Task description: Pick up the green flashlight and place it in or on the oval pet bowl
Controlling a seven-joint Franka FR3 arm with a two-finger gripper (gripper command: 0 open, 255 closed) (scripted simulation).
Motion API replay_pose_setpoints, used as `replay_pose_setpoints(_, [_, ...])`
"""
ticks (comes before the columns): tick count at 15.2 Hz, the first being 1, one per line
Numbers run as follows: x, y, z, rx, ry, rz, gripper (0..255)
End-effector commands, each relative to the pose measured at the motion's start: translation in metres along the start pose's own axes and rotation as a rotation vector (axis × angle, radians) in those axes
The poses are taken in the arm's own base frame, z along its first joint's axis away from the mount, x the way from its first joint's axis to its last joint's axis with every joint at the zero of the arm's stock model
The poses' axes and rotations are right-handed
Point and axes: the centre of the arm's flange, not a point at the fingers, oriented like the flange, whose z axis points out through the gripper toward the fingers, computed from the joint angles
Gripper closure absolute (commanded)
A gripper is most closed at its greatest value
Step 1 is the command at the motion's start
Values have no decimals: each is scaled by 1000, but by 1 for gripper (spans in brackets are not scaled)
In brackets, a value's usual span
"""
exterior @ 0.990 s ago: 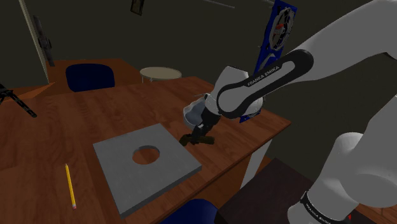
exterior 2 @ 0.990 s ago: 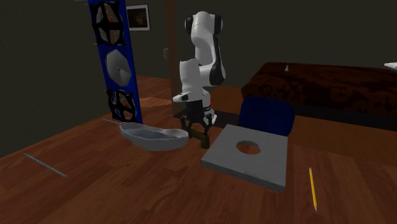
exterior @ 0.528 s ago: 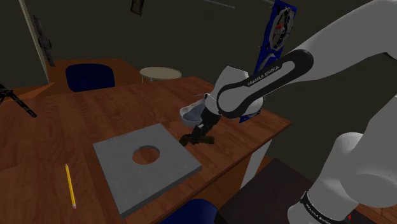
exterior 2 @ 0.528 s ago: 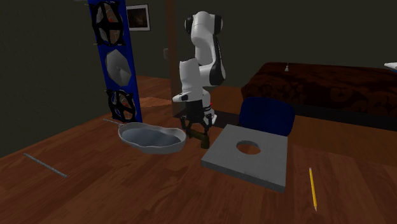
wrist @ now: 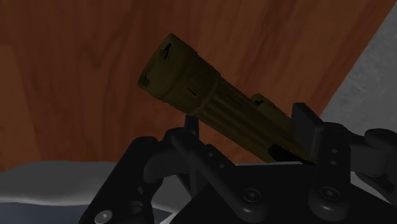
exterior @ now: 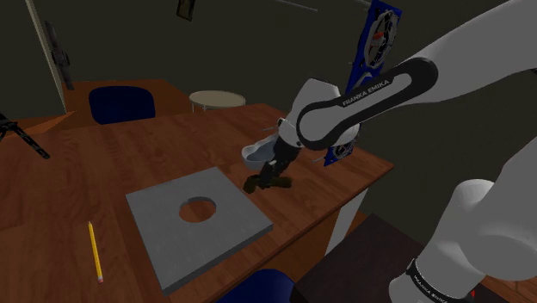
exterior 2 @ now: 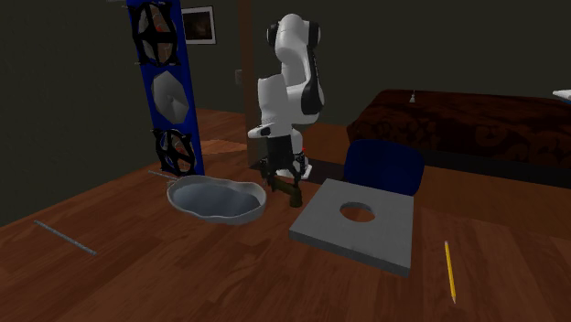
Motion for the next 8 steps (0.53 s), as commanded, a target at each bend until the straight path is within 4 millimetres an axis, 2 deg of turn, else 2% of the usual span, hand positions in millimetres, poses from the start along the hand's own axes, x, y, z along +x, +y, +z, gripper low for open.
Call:
replay_pose_setpoints(1, [2,-1,-10,0,0,0,255])
replay_pose_setpoints(8, [11,-8,-45,0,0,0,255])
